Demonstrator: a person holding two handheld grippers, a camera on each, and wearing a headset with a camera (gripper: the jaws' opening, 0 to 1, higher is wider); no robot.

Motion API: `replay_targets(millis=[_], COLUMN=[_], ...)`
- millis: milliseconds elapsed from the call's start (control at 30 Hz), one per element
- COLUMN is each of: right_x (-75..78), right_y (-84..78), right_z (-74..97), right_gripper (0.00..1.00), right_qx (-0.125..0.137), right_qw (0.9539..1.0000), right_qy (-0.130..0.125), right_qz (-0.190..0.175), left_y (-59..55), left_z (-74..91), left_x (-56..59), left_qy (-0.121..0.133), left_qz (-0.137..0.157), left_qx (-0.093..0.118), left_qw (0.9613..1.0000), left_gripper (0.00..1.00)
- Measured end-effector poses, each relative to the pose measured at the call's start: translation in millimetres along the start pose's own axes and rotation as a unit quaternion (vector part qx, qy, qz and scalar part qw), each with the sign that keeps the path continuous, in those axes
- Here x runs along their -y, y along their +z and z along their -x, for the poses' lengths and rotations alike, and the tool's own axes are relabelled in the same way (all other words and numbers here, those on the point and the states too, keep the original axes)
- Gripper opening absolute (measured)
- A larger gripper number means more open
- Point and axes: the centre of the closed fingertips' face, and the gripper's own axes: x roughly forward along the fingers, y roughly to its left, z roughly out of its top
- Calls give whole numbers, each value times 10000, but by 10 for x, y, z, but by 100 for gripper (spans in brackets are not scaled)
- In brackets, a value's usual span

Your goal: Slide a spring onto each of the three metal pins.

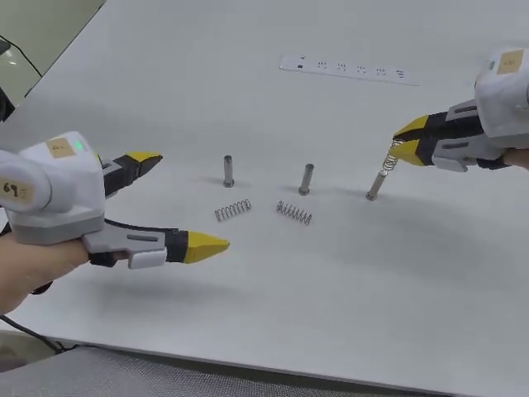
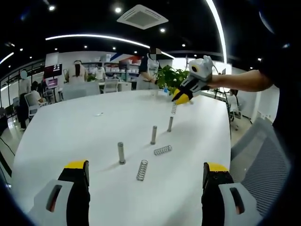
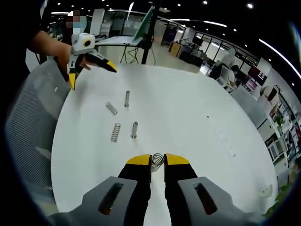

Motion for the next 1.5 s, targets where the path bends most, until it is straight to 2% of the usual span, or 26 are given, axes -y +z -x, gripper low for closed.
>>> replay_targets(millis=[400, 1100, 1500], right_x=[4, -34, -70], right_y=[-64, -131, -230], right_z=[-65, -117, -186], right_gripper=[7, 7, 7], right_qx=[-1, -84, -190], right_qw=[9998, 9997, 9993], right_qy=[25, 59, 103], right_qz=[-200, -242, -308], left_y=[-17, -6, 1], left_z=[10, 39, 39], left_x=[-30, -42, -49], left_qy=[53, 86, 83], left_qz=[63, 73, 63], left_qx=[7, 30, 29], left_qw=[10000, 9999, 9999], left_gripper=[98, 98, 98])
